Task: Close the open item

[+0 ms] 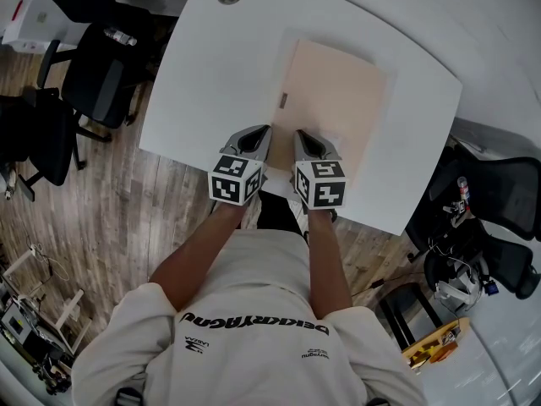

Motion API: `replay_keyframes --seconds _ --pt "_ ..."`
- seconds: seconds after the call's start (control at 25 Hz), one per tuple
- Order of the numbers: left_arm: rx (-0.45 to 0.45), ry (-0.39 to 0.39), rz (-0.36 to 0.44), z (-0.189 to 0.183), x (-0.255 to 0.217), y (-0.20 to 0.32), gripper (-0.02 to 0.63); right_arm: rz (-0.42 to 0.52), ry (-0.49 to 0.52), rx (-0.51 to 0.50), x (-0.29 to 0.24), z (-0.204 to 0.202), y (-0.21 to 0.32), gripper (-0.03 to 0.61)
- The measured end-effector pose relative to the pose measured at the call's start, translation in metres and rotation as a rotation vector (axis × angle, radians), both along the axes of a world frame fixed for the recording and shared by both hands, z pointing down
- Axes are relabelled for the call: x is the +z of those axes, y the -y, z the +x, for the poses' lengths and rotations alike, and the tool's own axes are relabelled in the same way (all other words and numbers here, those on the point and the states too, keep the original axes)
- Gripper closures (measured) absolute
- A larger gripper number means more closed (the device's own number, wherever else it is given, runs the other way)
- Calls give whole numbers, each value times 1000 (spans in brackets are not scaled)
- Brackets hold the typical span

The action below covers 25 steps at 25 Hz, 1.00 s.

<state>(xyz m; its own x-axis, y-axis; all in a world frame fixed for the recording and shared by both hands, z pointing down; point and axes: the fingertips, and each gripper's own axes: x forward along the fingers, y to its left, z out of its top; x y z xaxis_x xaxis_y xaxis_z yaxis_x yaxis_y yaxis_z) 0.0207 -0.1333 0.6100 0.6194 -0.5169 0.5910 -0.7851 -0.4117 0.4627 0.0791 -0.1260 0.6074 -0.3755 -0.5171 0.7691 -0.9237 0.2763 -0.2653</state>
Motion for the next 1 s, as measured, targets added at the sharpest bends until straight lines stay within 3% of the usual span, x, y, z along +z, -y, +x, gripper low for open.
replay_keyframes --seconds 1.0 --pt "7 -7 74 6 -43 -5 611 105 5 -7 -39 4 -6 578"
